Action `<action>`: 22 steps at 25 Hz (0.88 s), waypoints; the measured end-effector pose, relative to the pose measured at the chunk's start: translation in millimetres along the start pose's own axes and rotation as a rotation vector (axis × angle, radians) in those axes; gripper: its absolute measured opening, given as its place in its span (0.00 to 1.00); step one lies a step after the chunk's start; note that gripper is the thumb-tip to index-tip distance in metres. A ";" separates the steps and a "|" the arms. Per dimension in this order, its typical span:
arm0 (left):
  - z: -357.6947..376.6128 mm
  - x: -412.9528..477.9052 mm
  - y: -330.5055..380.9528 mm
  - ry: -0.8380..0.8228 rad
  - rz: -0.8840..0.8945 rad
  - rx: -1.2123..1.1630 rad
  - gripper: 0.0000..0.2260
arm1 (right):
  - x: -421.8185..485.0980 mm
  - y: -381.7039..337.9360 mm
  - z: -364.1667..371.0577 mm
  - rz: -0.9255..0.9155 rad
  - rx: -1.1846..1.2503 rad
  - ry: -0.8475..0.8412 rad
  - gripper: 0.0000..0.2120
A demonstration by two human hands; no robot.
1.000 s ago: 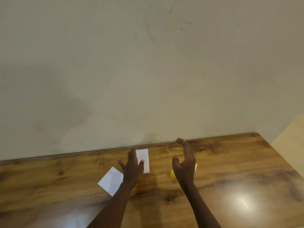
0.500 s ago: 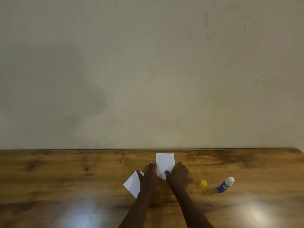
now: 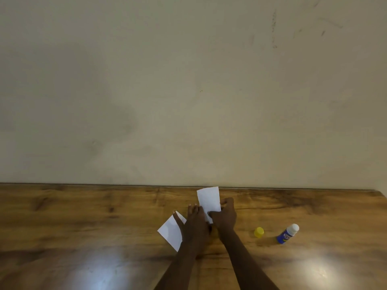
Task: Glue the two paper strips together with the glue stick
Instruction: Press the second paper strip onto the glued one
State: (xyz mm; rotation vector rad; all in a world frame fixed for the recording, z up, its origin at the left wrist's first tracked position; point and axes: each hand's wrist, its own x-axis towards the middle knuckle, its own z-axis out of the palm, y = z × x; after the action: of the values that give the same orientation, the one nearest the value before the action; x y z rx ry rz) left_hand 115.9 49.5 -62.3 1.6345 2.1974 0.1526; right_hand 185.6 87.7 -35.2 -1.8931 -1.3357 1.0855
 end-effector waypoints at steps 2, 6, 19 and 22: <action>-13.2 -0.7 -9.1 0.052 -0.028 -0.171 0.25 | 2.3 -9.1 -11.3 -0.093 0.137 0.018 0.23; -35.8 -12.6 -64.5 0.273 -0.260 -0.405 0.21 | 0.0 -25.3 -28.1 -0.262 0.291 -0.100 0.19; 5.3 -64.5 -124.2 0.389 -0.102 -0.342 0.21 | -45.2 11.4 11.9 -0.133 0.103 -0.313 0.17; 7.5 -64.9 -123.4 0.397 -0.048 -0.248 0.22 | -44.6 15.8 10.1 -0.122 0.065 -0.360 0.17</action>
State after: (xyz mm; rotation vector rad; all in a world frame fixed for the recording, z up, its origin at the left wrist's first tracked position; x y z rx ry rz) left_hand 23.7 -51.0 -92.3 1.5111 2.3781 0.7629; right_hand 176.8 40.4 -40.3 -1.5961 -1.5654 1.4351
